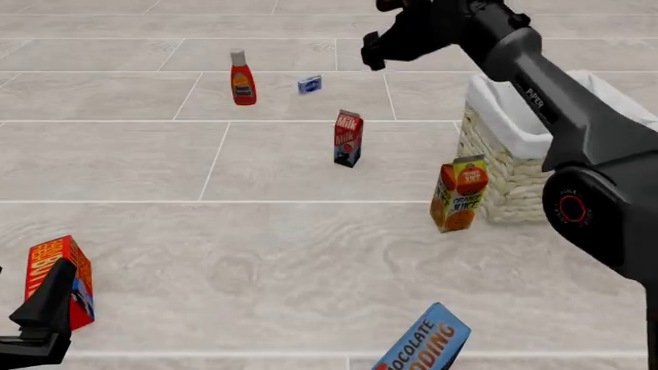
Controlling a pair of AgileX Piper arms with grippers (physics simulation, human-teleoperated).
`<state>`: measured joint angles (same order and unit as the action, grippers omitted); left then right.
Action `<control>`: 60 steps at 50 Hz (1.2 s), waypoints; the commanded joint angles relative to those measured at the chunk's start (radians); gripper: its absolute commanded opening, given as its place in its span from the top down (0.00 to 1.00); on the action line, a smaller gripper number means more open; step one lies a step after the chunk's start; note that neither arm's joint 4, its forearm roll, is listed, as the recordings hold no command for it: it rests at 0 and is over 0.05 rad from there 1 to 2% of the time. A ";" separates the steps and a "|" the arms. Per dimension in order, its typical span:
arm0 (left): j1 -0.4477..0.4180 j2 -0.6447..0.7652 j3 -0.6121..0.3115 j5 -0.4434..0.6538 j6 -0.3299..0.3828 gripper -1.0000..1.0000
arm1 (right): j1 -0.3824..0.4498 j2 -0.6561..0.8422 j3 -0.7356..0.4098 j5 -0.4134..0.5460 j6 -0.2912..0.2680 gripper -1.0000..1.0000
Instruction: Pick the milk and place it in the basket.
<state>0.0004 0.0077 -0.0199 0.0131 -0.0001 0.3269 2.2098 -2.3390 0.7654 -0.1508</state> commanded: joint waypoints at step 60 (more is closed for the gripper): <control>0.000 0.000 0.000 0.000 0.000 0.00 | 0.043 0.526 -0.491 0.114 0.020 0.00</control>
<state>0.0004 0.0078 -0.0199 0.0131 0.0000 0.3671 2.7123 -2.8289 0.8929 -0.1261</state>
